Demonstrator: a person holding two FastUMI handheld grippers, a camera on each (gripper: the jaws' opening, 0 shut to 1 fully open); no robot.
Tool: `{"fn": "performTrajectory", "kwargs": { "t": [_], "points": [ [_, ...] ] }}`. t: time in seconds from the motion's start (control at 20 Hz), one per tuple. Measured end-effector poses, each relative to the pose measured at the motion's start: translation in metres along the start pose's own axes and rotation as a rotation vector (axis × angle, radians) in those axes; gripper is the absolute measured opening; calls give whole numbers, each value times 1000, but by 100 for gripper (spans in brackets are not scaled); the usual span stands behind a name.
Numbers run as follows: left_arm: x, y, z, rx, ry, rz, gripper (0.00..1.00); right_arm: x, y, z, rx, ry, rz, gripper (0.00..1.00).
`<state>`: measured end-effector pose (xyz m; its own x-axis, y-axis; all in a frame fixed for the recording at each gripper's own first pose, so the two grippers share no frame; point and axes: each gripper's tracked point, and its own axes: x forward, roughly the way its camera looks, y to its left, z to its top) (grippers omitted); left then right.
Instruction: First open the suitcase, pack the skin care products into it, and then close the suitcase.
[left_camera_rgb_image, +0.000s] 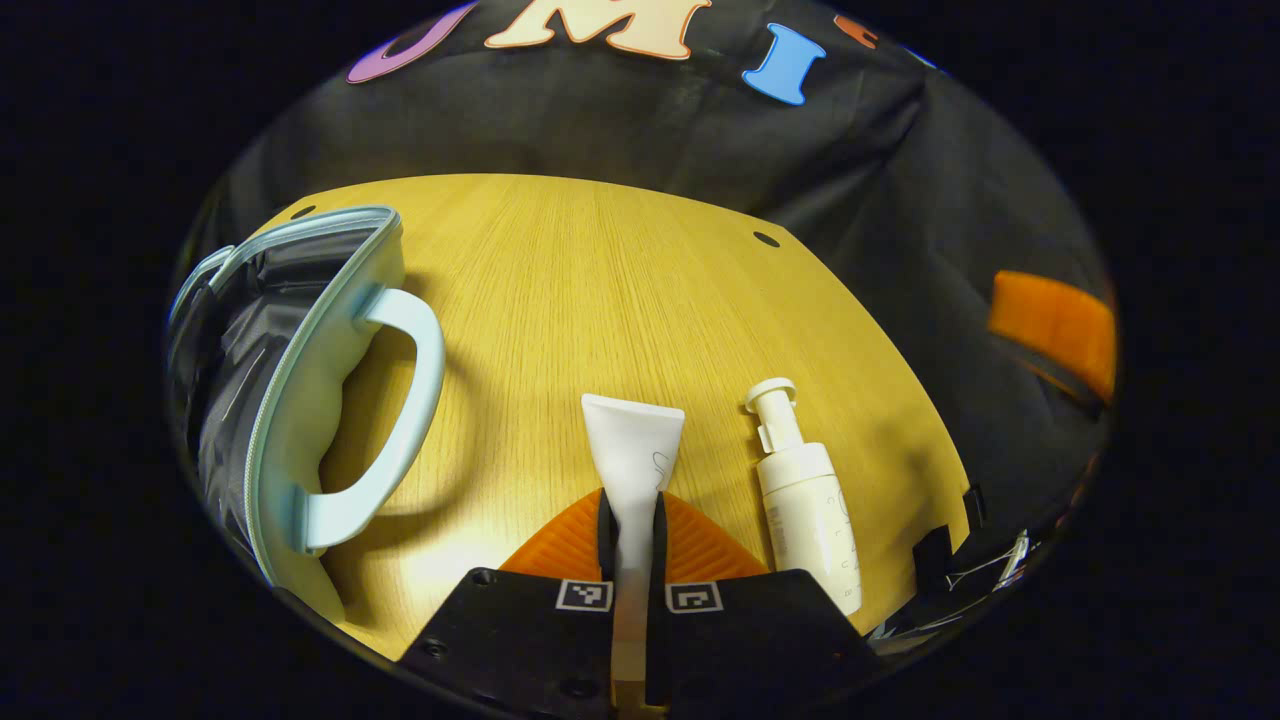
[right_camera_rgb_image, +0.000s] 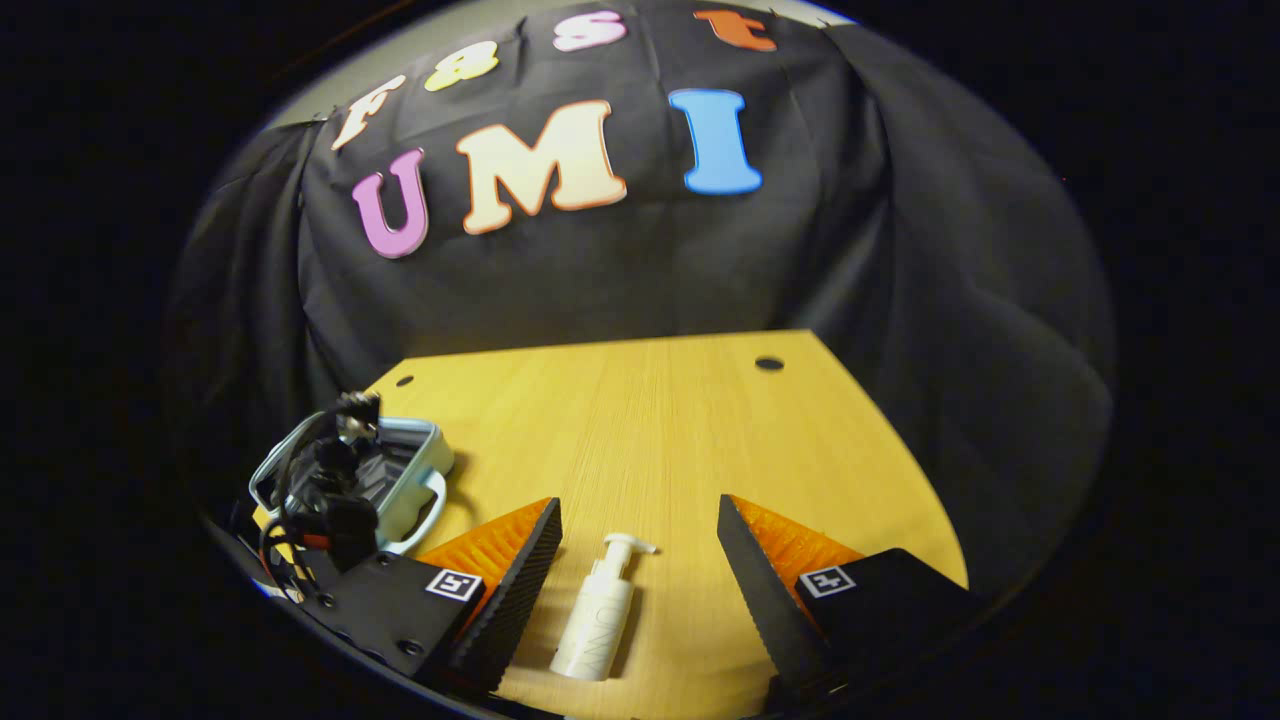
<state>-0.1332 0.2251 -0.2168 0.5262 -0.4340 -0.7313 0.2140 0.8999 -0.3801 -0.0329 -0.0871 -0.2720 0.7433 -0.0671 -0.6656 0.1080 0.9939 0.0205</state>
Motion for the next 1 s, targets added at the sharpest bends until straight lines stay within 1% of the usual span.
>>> {"fn": "performTrajectory", "kwargs": {
  "t": [0.1,0.15,0.2,0.25,0.3,0.35,0.4,0.5,0.55,0.6,0.7,0.75,0.8,0.85,0.9,0.95,1.0],
  "points": [
    [-1,0,3,23,-5,-2,5,15,-1,-34,5,105,-7,99],
    [-4,-2,5,27,-10,-4,5,18,2,-49,6,160,5,99],
    [-7,-4,9,29,-13,-11,5,23,9,-66,7,208,17,96],
    [-11,-5,14,32,-25,-19,4,25,12,-77,3,246,22,93],
    [-15,-8,20,32,-38,-23,4,28,16,-90,-9,277,28,97],
    [-20,-10,26,31,-50,-29,4,31,19,-100,-18,308,34,93],
    [-26,-11,34,31,-65,-36,4,32,22,-109,-18,338,44,96],
    [-39,-13,52,35,-97,-43,4,34,28,-124,-10,390,53,94],
    [-45,-12,60,37,-112,-43,4,36,29,-129,-1,410,51,86],
    [-52,-9,68,36,-124,-40,4,36,31,-135,10,429,50,87],
    [-68,-1,85,36,-155,-28,4,33,33,-137,28,447,42,68],
    [-77,4,92,35,-163,-17,2,36,30,-136,25,443,37,67],
    [-85,11,99,40,-180,-5,4,35,28,-138,23,446,35,67],
    [-91,21,103,40,-183,12,4,36,27,-137,17,442,32,64],
    [-96,32,106,43,-186,29,4,36,29,-139,1,448,35,64],
    [-100,44,106,37,-186,49,5,36,28,-138,-22,447,35,60],
    [-102,58,108,26,-185,70,4,36,28,-138,-42,445,28,59]
  ]
}}
